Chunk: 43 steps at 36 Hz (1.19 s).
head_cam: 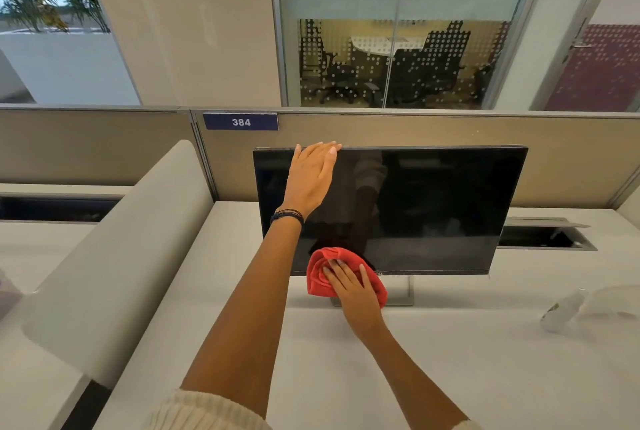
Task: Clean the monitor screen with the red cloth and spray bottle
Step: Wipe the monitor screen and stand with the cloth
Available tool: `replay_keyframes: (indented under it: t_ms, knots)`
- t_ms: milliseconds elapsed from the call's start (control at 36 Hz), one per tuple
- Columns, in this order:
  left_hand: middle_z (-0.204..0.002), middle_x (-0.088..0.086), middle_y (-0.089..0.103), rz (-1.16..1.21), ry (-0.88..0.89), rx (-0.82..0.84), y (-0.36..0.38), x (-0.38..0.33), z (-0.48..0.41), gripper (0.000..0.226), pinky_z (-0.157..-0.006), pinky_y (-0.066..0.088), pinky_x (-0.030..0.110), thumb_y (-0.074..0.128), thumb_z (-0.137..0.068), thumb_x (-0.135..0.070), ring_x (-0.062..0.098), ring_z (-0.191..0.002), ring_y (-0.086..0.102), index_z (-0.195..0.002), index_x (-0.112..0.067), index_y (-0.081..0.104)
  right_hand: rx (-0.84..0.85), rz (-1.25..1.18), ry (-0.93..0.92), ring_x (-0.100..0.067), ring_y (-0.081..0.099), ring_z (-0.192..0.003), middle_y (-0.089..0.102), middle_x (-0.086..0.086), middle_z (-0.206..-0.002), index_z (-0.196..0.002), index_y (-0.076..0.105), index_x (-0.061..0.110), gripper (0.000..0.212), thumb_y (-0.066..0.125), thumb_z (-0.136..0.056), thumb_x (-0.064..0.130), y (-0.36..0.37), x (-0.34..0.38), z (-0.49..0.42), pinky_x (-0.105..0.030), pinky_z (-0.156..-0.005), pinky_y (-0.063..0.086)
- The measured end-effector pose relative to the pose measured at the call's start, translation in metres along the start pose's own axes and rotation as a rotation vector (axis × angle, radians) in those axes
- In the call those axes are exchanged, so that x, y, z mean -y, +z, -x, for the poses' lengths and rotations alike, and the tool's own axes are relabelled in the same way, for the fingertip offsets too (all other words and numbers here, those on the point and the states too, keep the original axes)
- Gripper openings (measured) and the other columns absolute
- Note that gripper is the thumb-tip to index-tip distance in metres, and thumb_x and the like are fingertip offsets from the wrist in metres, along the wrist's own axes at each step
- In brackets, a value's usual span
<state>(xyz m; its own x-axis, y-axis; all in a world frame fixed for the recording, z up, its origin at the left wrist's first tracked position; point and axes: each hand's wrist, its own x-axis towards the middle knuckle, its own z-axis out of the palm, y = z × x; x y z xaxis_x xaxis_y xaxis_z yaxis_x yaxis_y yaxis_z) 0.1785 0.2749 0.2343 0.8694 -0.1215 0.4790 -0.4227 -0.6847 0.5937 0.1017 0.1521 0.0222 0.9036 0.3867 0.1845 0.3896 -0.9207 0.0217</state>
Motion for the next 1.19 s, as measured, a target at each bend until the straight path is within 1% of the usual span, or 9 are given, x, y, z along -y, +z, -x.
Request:
replay_keyframes:
  t_ms: [278,472,556,639,806,889,972,1056,1194]
  knots:
    - [-0.139,0.003,0.049,0.010,-0.016,-0.041,-0.008,0.003,-0.003,0.041,-0.121,0.002,0.038,0.023,-0.101,-0.026,0.016,-0.135,0.035,-0.132,-0.016,0.049,-0.068,-0.177,0.225,-0.030,0.055,-0.120,0.057,-0.007,-0.132,-0.128,0.056,0.011,0.074,0.087,-0.061,0.016,0.006,-0.038,0.027,-0.044,-0.092,0.048]
    - [-0.138,0.003,0.050,0.013,-0.032,-0.030,-0.008,0.000,-0.001,0.041,-0.121,0.002,0.038,0.023,-0.101,-0.027,0.016,-0.134,0.036,-0.131,-0.017,0.050,-0.135,-0.282,0.374,-0.029,0.020,-0.142,0.022,-0.004,-0.152,-0.143,0.024,0.013,0.065,0.060,-0.089,0.011,0.021,-0.061,0.038,-0.041,-0.115,0.016]
    - [-0.138,0.003,0.049,0.018,-0.039,-0.031,-0.007,0.000,-0.001,0.041,-0.121,0.002,0.037,0.023,-0.101,-0.027,0.016,-0.134,0.036,-0.131,-0.017,0.050,-0.156,-0.299,0.420,-0.028,0.015,-0.143,0.018,-0.003,-0.154,-0.144,0.019,0.014,0.059,0.050,-0.094,0.023,0.022,-0.067,0.038,-0.041,-0.114,0.007]
    - [-0.138,0.003,0.049,0.022,-0.040,-0.036,-0.007,0.000,-0.001,0.041,-0.120,0.001,0.037,0.023,-0.101,-0.027,0.016,-0.134,0.036,-0.131,-0.017,0.050,-0.174,-0.366,0.509,-0.025,0.009,-0.144,0.012,-0.002,-0.155,-0.146,0.015,0.015,0.065,0.019,-0.090,0.048,0.021,-0.075,0.038,-0.040,-0.113,-0.001]
    - [-0.137,0.003,0.050,0.028,-0.023,-0.045,-0.006,0.001,0.000,0.041,-0.120,0.001,0.036,0.023,-0.101,-0.027,0.016,-0.134,0.036,-0.130,-0.016,0.050,-0.448,-0.756,0.682,-0.035,0.024,-0.140,0.024,-0.006,-0.154,-0.142,0.002,0.036,0.055,0.031,-0.095,0.032,0.002,-0.092,0.042,-0.056,-0.115,0.016]
    - [-0.137,0.004,0.050,0.025,-0.022,-0.046,-0.005,0.001,0.000,0.041,-0.120,0.002,0.037,0.023,-0.101,-0.026,0.017,-0.134,0.036,-0.130,-0.016,0.050,-0.609,-1.067,0.802,-0.026,0.042,-0.129,0.038,0.005,-0.144,-0.143,0.010,0.046,0.046,0.025,-0.100,0.043,-0.023,-0.106,0.044,-0.039,-0.104,0.039]
    - [-0.138,0.004,0.050,0.027,-0.023,-0.050,-0.004,0.001,-0.001,0.041,-0.120,0.001,0.037,0.023,-0.101,-0.026,0.017,-0.134,0.036,-0.130,-0.016,0.050,-0.725,-1.126,0.836,-0.012,0.046,-0.121,0.044,0.014,-0.138,-0.142,0.017,0.048,0.044,0.024,-0.099,0.050,-0.050,-0.123,0.039,-0.023,-0.095,0.043]
    - [-0.137,0.004,0.050,0.032,-0.021,-0.060,-0.004,0.001,-0.001,0.041,-0.120,0.001,0.036,0.024,-0.101,-0.026,0.017,-0.134,0.036,-0.130,-0.016,0.051,-0.832,-1.064,0.828,0.005,0.051,-0.104,0.048,0.041,-0.114,-0.136,0.024,0.054,0.036,0.024,-0.100,0.049,-0.073,-0.141,0.034,-0.003,-0.079,0.044]
    - [-0.136,0.004,0.051,0.033,-0.007,-0.064,-0.005,0.001,0.000,0.041,-0.119,0.000,0.035,0.023,-0.101,-0.024,0.016,-0.133,0.037,-0.129,-0.016,0.051,-0.973,-0.988,0.870,-0.006,0.041,-0.116,0.040,0.006,-0.143,-0.139,0.015,0.053,0.042,0.025,-0.101,0.041,-0.106,-0.168,0.027,-0.018,-0.089,0.035]
